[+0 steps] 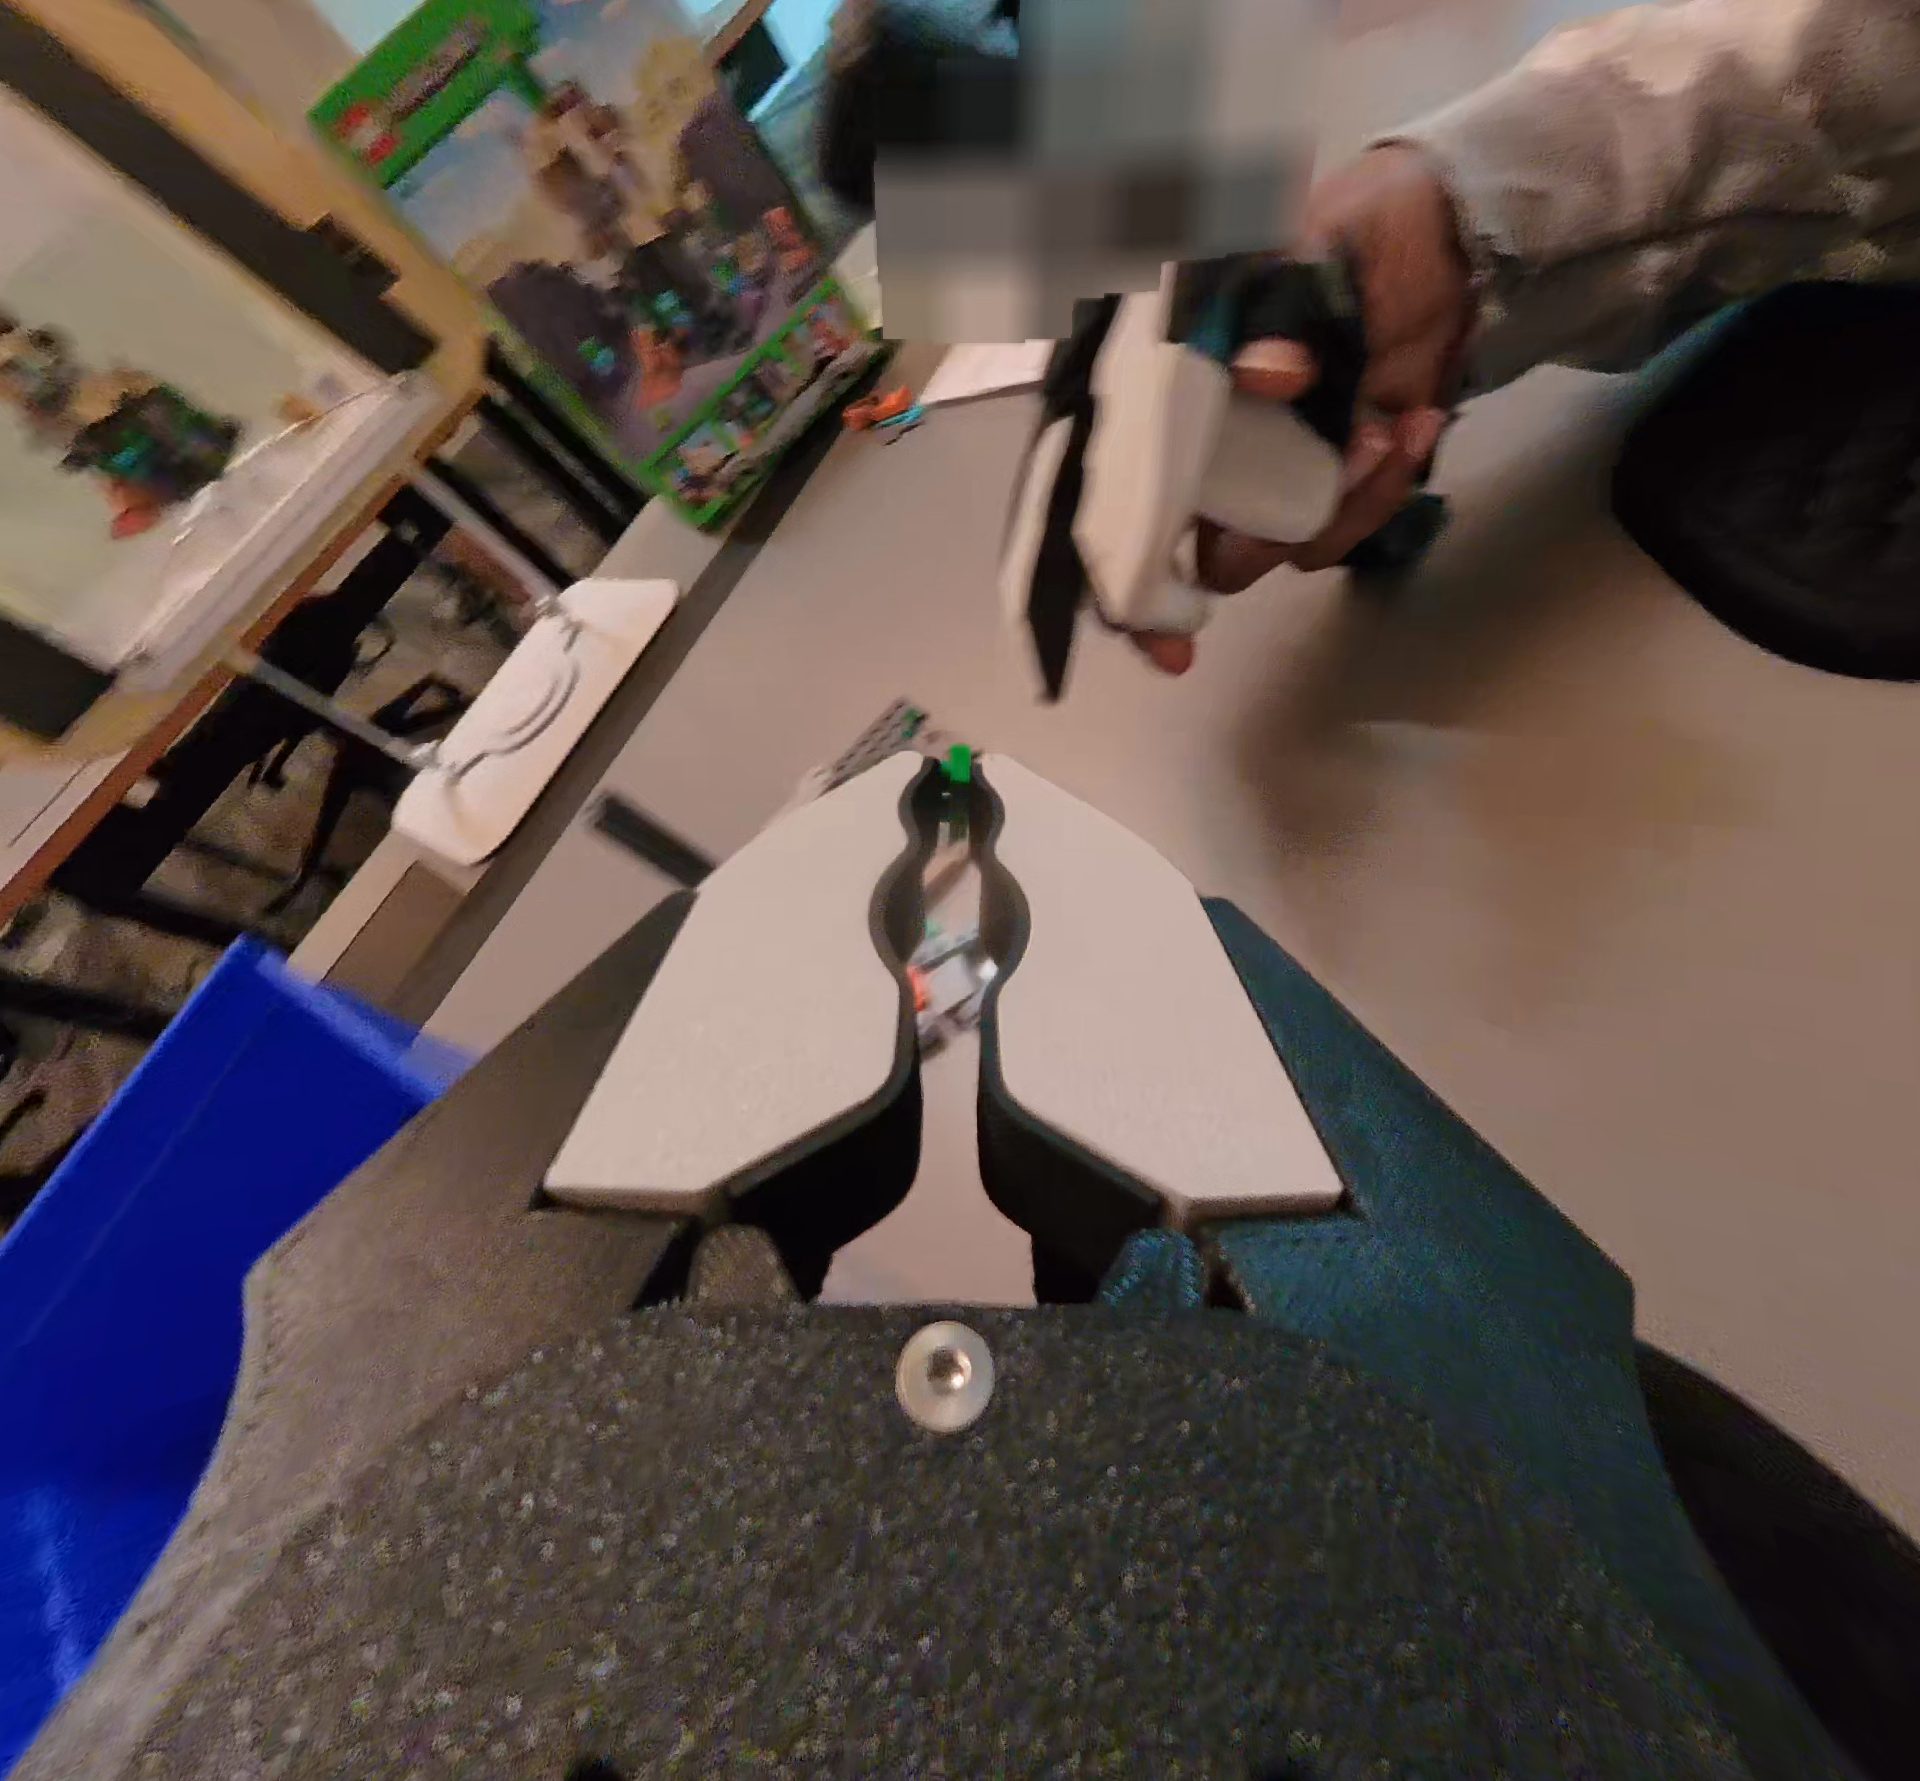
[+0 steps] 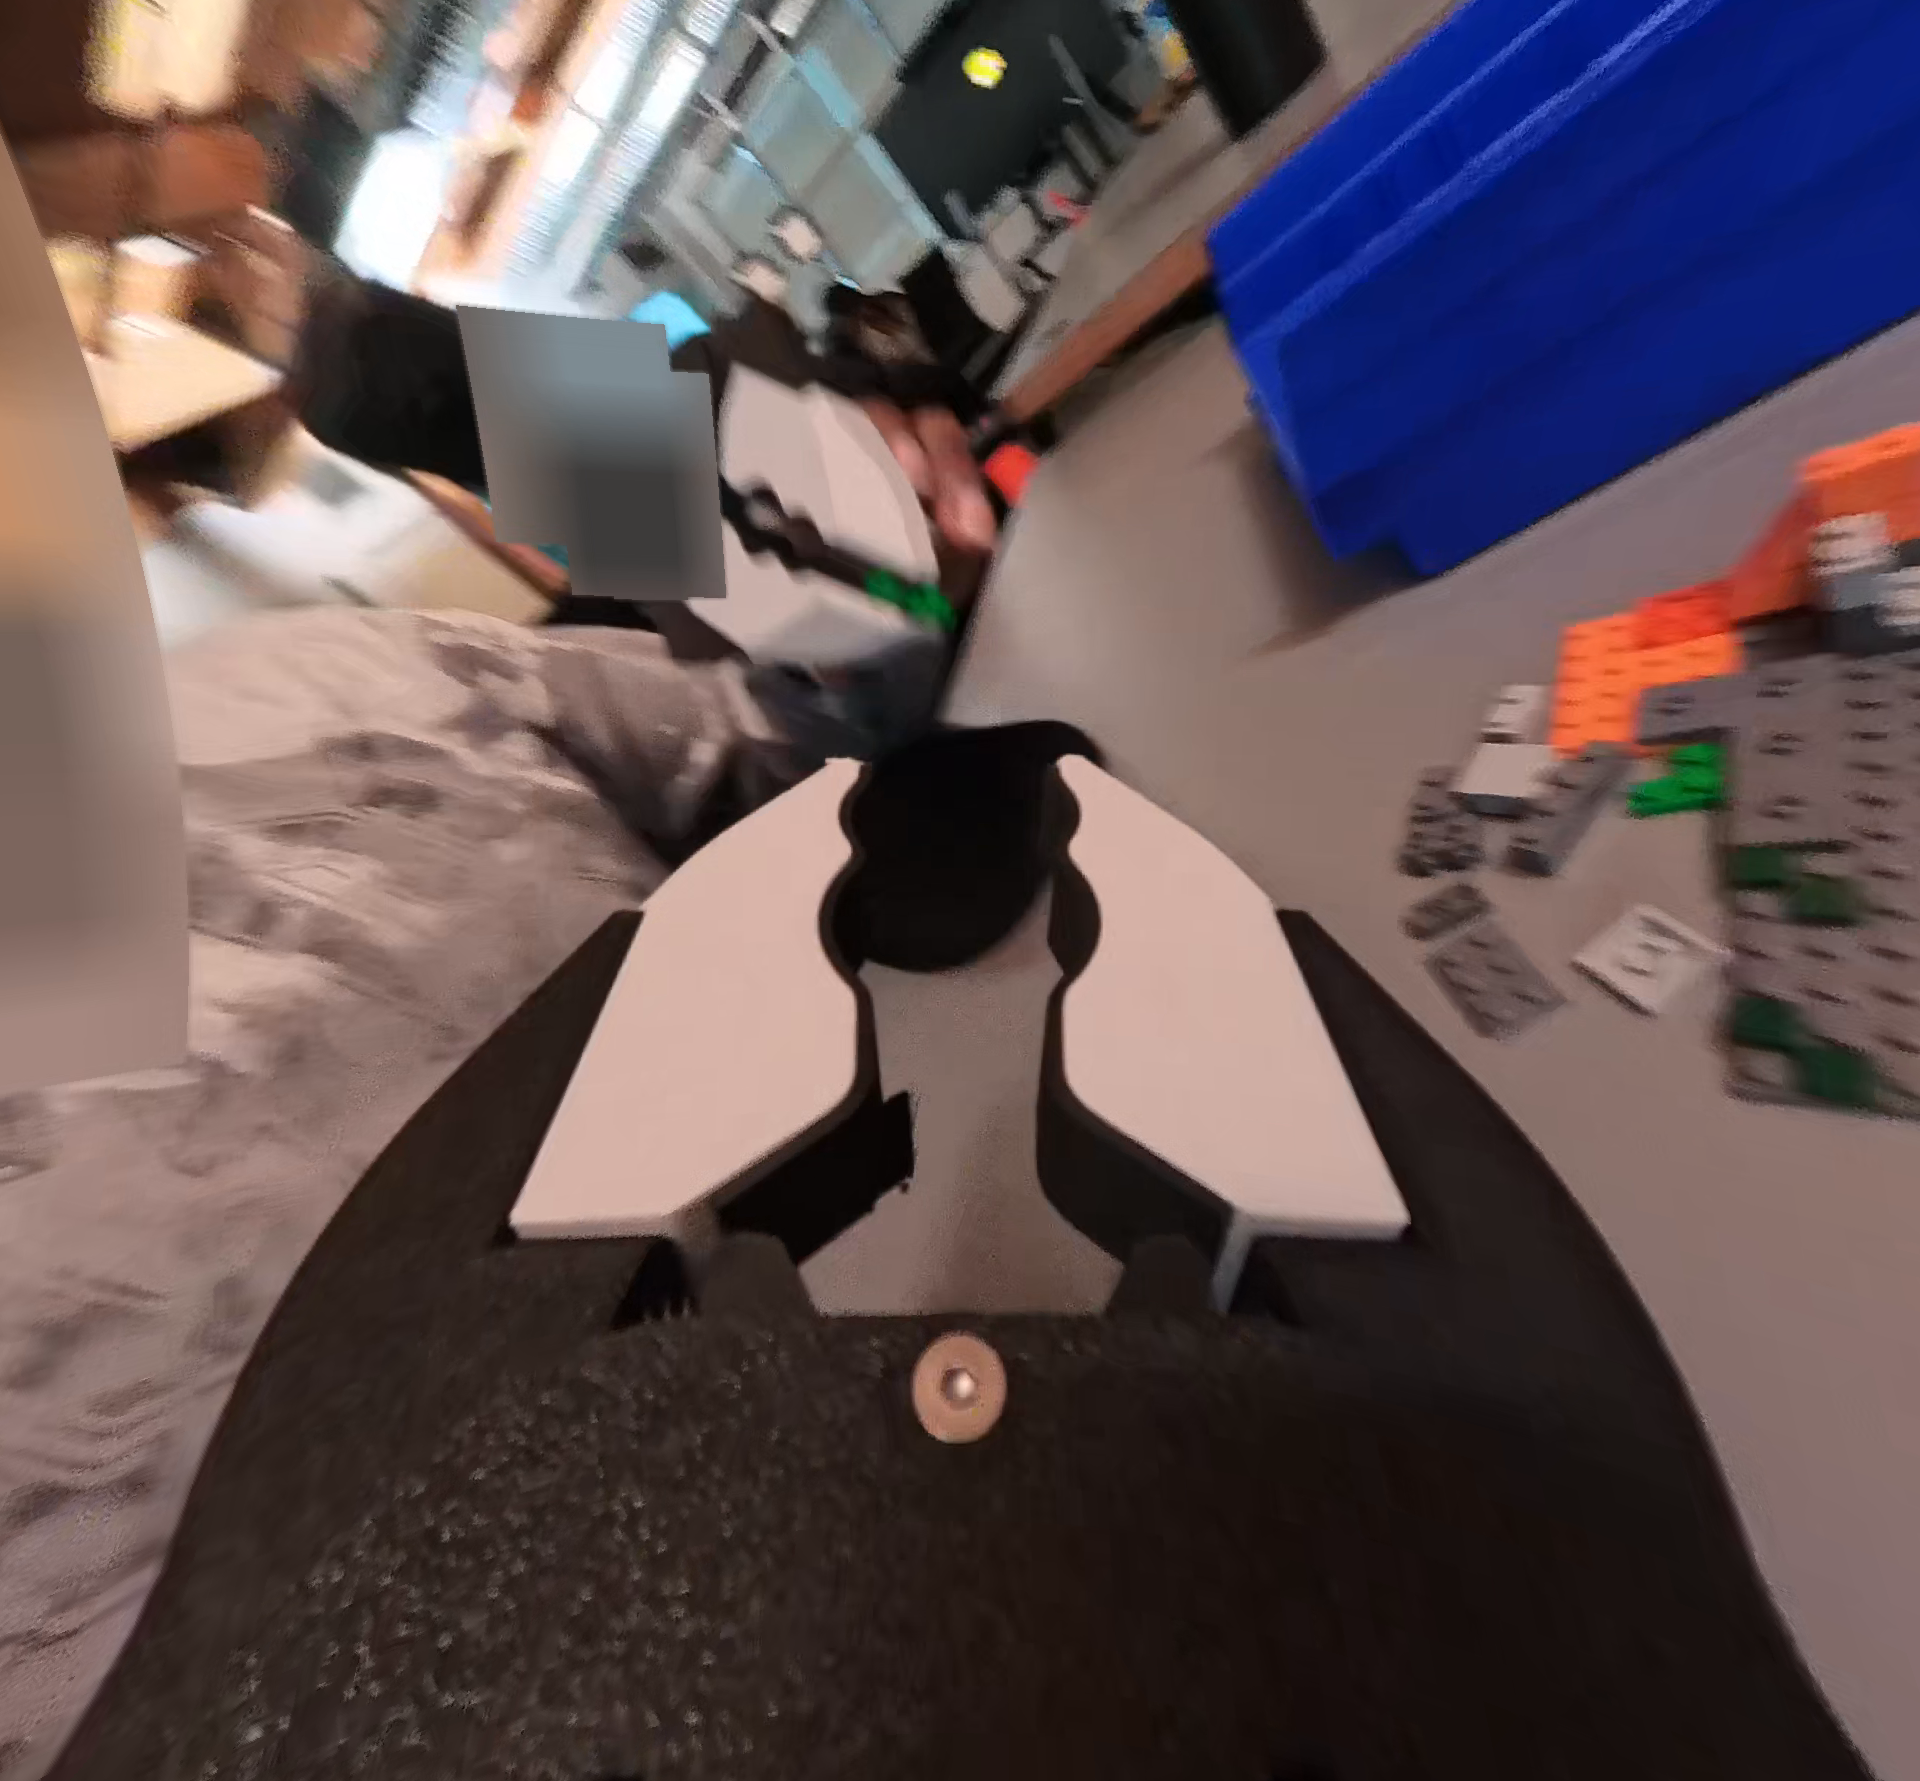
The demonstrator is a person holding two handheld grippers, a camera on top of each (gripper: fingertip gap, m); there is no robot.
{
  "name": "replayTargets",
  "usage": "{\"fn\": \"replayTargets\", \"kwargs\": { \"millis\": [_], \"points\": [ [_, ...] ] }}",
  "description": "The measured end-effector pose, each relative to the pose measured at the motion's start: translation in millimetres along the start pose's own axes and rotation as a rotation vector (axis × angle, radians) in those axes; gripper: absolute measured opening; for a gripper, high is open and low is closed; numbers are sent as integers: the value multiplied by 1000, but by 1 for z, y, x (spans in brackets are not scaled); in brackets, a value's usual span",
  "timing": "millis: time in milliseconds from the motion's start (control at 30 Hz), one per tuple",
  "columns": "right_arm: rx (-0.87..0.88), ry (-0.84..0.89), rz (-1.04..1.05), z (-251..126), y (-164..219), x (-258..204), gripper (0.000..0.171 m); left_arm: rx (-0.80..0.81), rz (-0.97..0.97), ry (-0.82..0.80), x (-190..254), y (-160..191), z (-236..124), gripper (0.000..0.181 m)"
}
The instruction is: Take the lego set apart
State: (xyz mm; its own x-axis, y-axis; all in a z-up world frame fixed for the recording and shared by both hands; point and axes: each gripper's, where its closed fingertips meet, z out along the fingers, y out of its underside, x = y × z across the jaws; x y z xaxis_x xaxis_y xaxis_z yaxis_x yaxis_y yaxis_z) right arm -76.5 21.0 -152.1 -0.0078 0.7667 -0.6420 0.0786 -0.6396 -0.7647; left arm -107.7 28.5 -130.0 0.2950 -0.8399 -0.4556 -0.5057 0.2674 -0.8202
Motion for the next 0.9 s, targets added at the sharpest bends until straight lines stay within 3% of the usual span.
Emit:
{"fn": "replayTargets", "kwargs": {
  "millis": [100,267,467,633,900],
  "points": [
    [-54,210,-128,-15,3,25,30,-91,-84,-131,-54,20,-22,5],
    [-208,449,-271,-27,19,62,31,-322,-308,-279,-126,89,-44,5],
    [-417,586,-368,-20,43,95,35,-502,-428,-278,-137,146,-44,28],
    [-529,633,-429,-8,46,110,40,-485,-402,-280,-132,143,-41,35],
    [-676,670,-422,3,48,122,45,-347,-362,-245,-108,108,-40,34]
  ]
}}
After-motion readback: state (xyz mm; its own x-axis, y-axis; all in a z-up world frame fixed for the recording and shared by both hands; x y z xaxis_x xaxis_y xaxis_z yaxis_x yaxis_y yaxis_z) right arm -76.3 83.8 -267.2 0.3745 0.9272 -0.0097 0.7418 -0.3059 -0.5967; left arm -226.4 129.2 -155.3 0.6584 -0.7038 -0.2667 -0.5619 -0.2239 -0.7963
